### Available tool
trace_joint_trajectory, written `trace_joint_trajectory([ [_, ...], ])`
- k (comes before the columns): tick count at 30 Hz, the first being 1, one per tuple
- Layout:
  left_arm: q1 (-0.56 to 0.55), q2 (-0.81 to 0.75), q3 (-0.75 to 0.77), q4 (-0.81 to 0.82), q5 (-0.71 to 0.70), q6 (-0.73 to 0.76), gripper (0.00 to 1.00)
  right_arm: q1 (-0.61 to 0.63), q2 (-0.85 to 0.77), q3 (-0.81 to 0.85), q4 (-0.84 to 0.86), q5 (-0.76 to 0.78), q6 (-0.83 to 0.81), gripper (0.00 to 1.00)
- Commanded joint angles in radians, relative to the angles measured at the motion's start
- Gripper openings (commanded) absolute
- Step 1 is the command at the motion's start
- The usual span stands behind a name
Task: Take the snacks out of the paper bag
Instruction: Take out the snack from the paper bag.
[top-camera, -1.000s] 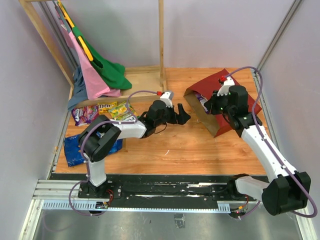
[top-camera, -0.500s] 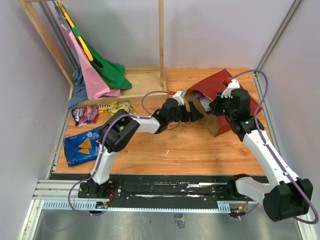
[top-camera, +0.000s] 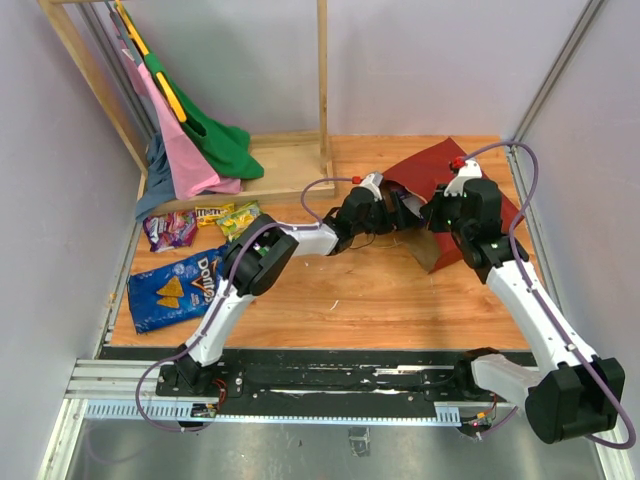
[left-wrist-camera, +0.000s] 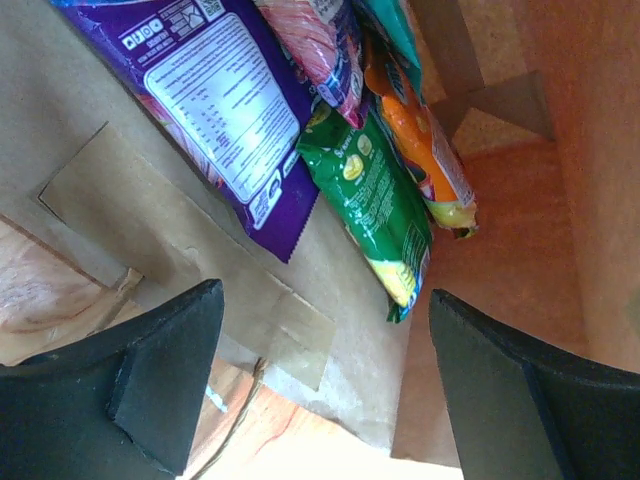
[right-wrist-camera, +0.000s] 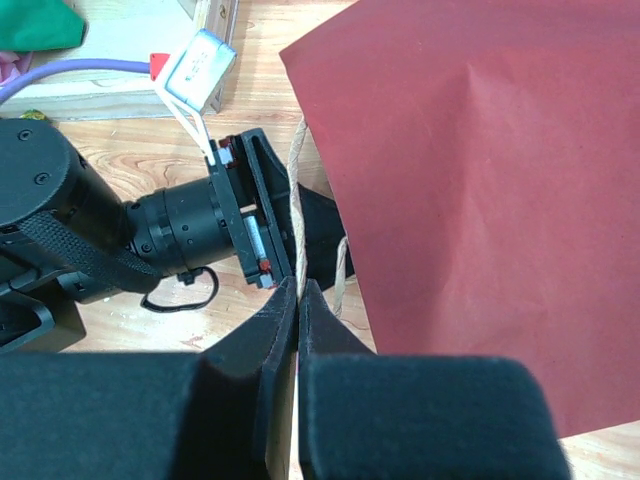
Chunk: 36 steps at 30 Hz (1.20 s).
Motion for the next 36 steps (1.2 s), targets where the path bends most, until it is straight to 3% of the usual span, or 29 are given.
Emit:
trace_joint_trajectory([
  [1, -0.008, 0.052, 0.063, -0.044, -0.010, -0.082, 0.87, -0.015, -0.023, -0.018, 0.046, 0.013, 0.020, 0.01],
  [18, -0.017, 0.187, 0.205, -0.076, 0.028, -0.353, 0.77, -0.016, -0.043, -0.031, 0.055, 0.019, 0.031, 0.01],
  [30, -0.038, 0.251, 0.291, -0.159, -0.113, -0.365, 0.73, -0.017, -0.040, -0.036, 0.055, 0.030, 0.024, 0.01],
  [36, -0.042, 0.263, 0.313, -0.195, -0.180, -0.330, 0.66, -0.018, -0.044, -0.038, 0.055, 0.032, 0.023, 0.01],
])
